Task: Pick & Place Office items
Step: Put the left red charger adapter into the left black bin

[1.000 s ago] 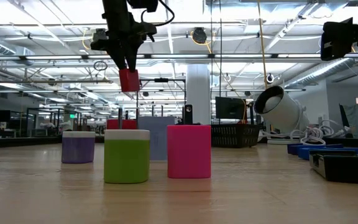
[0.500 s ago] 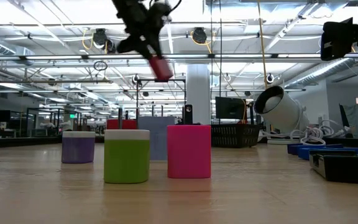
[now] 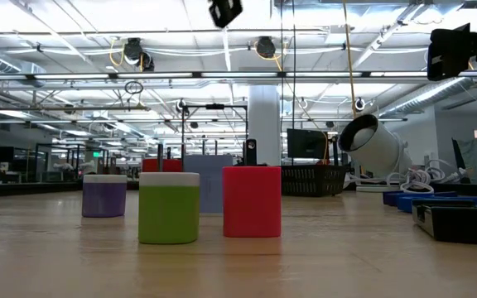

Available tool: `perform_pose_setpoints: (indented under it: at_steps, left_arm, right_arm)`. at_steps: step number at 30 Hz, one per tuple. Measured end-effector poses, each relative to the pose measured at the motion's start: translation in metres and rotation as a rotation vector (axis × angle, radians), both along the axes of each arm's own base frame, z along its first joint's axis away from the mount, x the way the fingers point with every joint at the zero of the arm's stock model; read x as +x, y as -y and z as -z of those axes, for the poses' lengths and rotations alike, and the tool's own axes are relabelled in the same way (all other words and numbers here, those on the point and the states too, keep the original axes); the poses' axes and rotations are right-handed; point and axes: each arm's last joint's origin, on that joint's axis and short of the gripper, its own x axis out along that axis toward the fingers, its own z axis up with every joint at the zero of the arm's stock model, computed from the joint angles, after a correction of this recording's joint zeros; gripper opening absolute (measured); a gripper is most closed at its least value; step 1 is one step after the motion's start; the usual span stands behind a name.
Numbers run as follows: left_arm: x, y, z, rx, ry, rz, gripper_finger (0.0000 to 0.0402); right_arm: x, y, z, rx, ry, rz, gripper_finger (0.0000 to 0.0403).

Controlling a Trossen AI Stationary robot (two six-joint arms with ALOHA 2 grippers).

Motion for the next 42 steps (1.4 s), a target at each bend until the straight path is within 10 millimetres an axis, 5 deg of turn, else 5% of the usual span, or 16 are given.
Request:
perform_pose_setpoints:
  at_steps: [10,16,25,42]
  left_arm:
    - [0.006,0.062,-0.019,-0.1,0.178,0.24,0.0113]
    - [0.01,0.087,-0.045,-0.112,0.456,0.251,0.0113]
    - [-0.002,0.109,-0.075,-0.234,0.68,0.423,0.0113]
    - [0.001,0.11,-0.066,-0.194,0.606,0.341,0.0113]
  right_arm:
    - [0.0,0.0,0.0,0.0,0.0,-0.001,0.0224]
    - [0.0,0.0,0.0,0.0,0.0,0.0,0.0224]
    - [0.0,0.0,0.0,0.0,0.0,0.0,0.0224]
    - [0.0,0.0,0.0,0.0,0.0,0.0,0.0224]
